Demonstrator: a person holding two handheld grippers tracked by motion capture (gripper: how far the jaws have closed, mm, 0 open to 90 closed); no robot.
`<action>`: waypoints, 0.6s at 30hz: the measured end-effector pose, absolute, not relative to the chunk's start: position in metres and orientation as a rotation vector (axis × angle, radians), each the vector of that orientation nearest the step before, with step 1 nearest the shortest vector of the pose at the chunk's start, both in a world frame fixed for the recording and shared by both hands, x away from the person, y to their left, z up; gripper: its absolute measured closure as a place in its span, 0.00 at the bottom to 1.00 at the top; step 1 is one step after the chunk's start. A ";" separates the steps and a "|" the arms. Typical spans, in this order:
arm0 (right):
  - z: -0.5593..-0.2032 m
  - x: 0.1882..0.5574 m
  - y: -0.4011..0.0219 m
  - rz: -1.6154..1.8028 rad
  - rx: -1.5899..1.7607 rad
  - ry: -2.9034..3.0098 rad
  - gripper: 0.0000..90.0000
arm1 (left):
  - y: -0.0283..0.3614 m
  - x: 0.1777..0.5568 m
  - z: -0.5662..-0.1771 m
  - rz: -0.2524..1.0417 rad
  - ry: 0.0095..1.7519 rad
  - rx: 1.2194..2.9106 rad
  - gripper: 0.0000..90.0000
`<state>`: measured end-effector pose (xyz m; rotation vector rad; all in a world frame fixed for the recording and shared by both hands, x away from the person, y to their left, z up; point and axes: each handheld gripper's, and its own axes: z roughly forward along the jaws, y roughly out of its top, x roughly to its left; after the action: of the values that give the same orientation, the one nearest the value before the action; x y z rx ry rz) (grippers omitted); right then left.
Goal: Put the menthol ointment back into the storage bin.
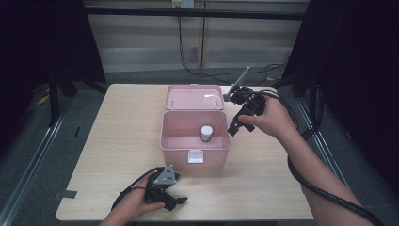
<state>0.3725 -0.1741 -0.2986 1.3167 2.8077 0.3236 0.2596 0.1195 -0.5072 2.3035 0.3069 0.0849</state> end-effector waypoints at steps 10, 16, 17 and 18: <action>-0.308 0.367 -0.195 0.319 1.319 2.812 0.22 | 0.120 0.260 -0.507 0.085 0.307 2.304 0.17; -0.317 0.364 -0.207 0.325 1.334 2.810 0.22 | 0.119 0.260 -0.507 0.085 0.307 2.303 0.17; -0.319 0.363 -0.208 0.329 1.332 2.813 0.22 | 0.119 0.260 -0.507 0.085 0.307 2.303 0.17; -0.321 0.363 -0.210 0.328 1.331 2.814 0.22 | 0.119 0.260 -0.507 0.085 0.307 2.303 0.17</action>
<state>0.3626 -0.2095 -0.3210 1.3306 2.8139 0.3277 0.2596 0.1195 -0.5072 2.3034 0.3071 0.0852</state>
